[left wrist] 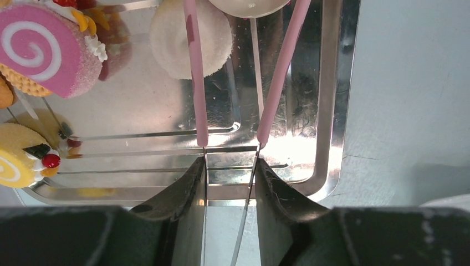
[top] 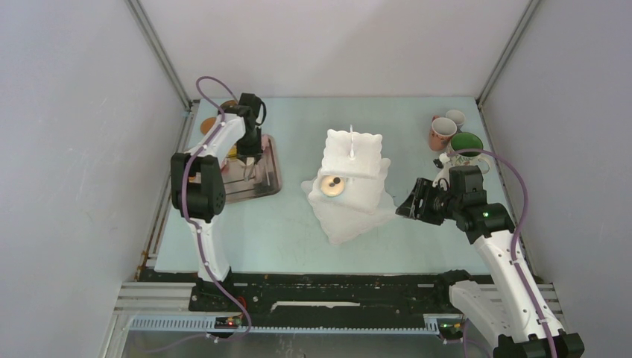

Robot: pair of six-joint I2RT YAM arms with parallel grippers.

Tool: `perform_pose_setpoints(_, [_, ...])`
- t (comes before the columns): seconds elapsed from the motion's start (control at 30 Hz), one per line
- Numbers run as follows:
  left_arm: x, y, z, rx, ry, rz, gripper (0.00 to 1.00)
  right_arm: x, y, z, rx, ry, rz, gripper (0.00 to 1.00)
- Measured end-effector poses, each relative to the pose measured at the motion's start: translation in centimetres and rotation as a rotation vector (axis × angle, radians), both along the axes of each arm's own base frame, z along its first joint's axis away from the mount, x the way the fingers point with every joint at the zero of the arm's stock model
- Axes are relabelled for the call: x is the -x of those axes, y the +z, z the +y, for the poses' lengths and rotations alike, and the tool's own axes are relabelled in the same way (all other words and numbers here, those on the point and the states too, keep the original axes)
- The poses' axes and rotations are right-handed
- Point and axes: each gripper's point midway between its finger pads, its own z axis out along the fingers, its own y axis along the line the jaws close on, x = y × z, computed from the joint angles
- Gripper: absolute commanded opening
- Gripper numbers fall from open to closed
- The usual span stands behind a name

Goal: Serve the afternoon tea
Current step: Pick up the desert from the tray.

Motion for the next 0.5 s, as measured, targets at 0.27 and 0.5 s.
perform_pose_setpoints(0.27, [0.7, 1.9, 0.1, 0.006, 0.002, -0.038, 0.18, -0.1, 0.1, 0.0, -0.001, 0.001, -0.006, 0.57])
perform_pose_setpoints(0.5, [3.2, 5.8, 0.3, 0.026, 0.007, -0.112, 0.16, 0.0, 0.2, 0.0, 0.005, 0.013, -0.023, 0.57])
